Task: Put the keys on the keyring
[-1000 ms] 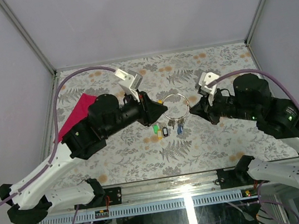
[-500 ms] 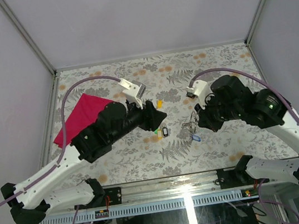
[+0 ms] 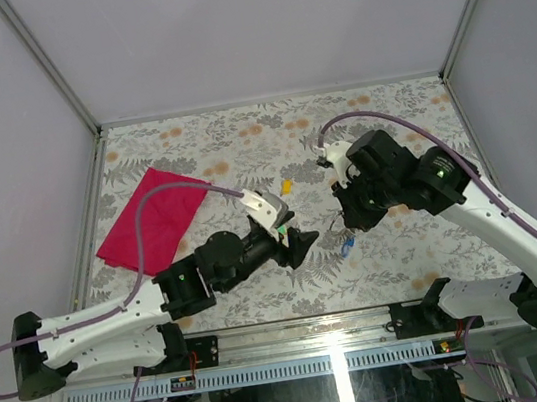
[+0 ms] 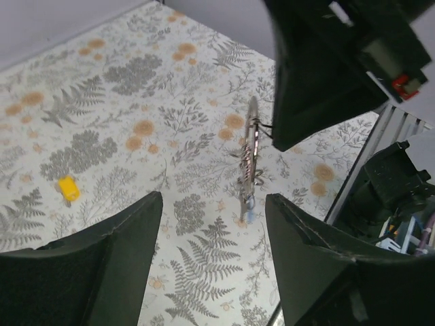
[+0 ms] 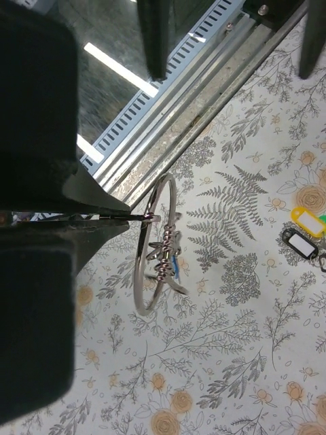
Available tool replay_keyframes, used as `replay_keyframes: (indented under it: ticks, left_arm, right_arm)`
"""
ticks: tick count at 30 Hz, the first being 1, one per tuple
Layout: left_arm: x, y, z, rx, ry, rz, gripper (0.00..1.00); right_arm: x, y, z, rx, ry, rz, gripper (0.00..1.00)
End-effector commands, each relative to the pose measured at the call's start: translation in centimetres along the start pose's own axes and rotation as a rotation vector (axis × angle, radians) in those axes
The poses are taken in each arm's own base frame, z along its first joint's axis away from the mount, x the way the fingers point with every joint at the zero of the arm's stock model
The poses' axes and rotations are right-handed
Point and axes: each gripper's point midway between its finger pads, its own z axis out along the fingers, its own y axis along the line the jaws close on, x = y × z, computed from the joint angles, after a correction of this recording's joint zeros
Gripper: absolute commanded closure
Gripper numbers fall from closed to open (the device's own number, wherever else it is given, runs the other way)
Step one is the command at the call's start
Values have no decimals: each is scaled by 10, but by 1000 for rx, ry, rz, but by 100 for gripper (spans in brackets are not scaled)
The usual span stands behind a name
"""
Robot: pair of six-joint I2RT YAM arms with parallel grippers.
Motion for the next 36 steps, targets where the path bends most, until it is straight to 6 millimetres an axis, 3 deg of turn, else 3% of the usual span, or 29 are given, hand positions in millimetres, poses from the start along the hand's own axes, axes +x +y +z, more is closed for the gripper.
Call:
replay_keyframes:
  ticks: [1, 10, 27, 31, 36]
  left_arm:
    - [-38, -4, 3, -45, -217, 94, 35]
    - [-28, -16, 19, -61, -270, 265, 35]
    - [-28, -6, 37, -244, -331, 671, 36]
    - [-32, -6, 37, -253, -341, 721, 39]
    - [-40, -11, 36, -233, -376, 755, 50]
  right_arm:
    - [-33, 9, -11, -21, -103, 77, 100]
    - [-35, 25, -16, -103, -94, 91, 100]
    - [-16, 33, -37, -145, -42, 81, 100]
    - [-12, 33, -41, -150, -33, 78, 100]
    - [-10, 38, -44, -180, -22, 74, 100]
